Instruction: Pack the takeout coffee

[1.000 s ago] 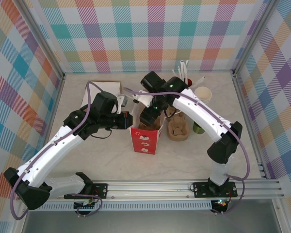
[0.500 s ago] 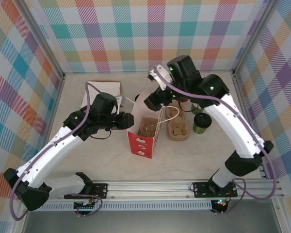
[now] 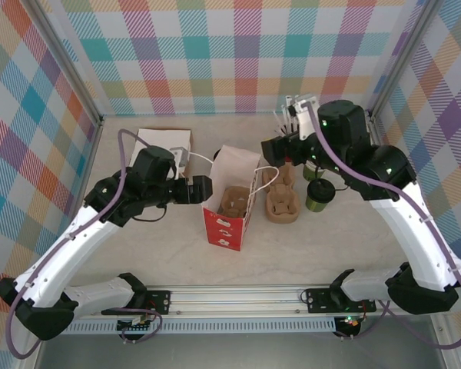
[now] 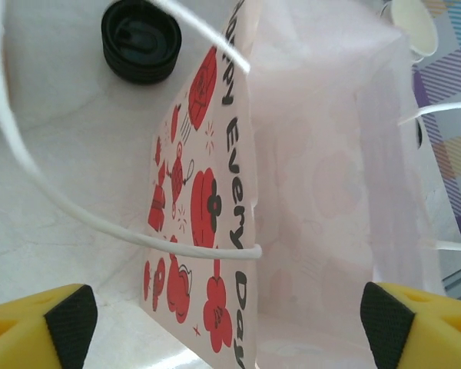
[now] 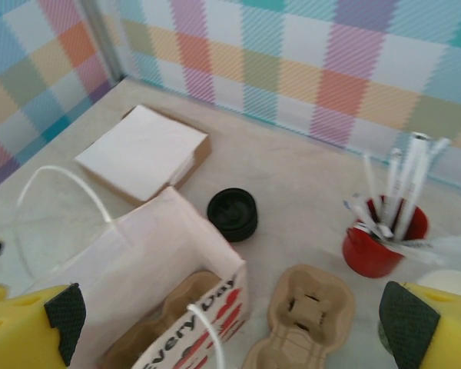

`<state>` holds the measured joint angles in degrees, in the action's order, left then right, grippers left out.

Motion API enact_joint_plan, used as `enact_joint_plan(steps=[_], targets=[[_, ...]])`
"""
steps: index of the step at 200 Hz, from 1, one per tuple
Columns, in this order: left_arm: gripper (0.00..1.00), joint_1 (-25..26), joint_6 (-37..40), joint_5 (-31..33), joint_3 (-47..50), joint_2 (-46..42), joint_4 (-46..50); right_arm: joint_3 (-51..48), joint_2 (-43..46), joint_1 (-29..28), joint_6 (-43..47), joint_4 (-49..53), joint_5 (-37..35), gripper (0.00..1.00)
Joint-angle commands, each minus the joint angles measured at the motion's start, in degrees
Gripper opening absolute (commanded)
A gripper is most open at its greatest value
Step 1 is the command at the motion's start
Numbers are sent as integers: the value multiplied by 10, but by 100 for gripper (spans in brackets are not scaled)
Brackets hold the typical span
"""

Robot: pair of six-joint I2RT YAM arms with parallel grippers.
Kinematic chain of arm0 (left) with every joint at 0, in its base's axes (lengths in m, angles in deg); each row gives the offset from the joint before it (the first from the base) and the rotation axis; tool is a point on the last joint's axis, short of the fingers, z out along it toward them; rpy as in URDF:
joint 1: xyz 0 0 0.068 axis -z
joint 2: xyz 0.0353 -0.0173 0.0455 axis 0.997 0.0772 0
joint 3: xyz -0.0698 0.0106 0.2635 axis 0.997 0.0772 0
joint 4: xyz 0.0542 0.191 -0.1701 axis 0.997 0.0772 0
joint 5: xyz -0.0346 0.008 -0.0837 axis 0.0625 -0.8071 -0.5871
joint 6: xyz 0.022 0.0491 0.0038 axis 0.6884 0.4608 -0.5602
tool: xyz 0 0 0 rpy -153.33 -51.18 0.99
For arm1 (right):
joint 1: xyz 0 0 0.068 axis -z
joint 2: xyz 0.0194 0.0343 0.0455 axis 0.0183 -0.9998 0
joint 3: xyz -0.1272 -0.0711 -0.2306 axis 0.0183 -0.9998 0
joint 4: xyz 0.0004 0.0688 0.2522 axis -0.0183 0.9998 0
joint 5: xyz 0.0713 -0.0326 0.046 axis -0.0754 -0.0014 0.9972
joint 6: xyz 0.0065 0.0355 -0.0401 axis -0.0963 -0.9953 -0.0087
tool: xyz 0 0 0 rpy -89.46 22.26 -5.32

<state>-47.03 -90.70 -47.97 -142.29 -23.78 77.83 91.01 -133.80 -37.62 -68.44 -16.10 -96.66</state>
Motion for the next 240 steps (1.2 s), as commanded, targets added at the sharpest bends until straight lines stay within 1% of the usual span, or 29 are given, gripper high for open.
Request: enact_joint_plan(steps=[1, 59, 81, 105, 139, 172, 213, 240], targets=[[93, 0, 20, 23, -46, -14, 37, -17, 24, 26, -50, 23, -37, 100], [95, -1, 51, 46, -146, 6, 94, -94, 80, 143, -81, 74, -6, 100], [94, -4, 65, 63, -192, 26, 130, -138, 106, 190, -89, 74, 25, 100], [93, -8, 90, 60, -235, 55, 161, -186, 124, 225, -93, 83, 43, 100], [92, -13, 145, 54, -328, 130, 216, -262, 154, 245, -99, 88, 35, 100], [93, -17, 240, 44, -451, 230, 251, -317, 174, 247, -95, 101, 10, 100], [92, -23, 351, -1, -604, 375, 288, -351, 191, 247, -95, 109, 13, 100], [93, -24, 418, 13, -651, 446, 300, -359, 196, 247, -99, 105, 20, 100]])
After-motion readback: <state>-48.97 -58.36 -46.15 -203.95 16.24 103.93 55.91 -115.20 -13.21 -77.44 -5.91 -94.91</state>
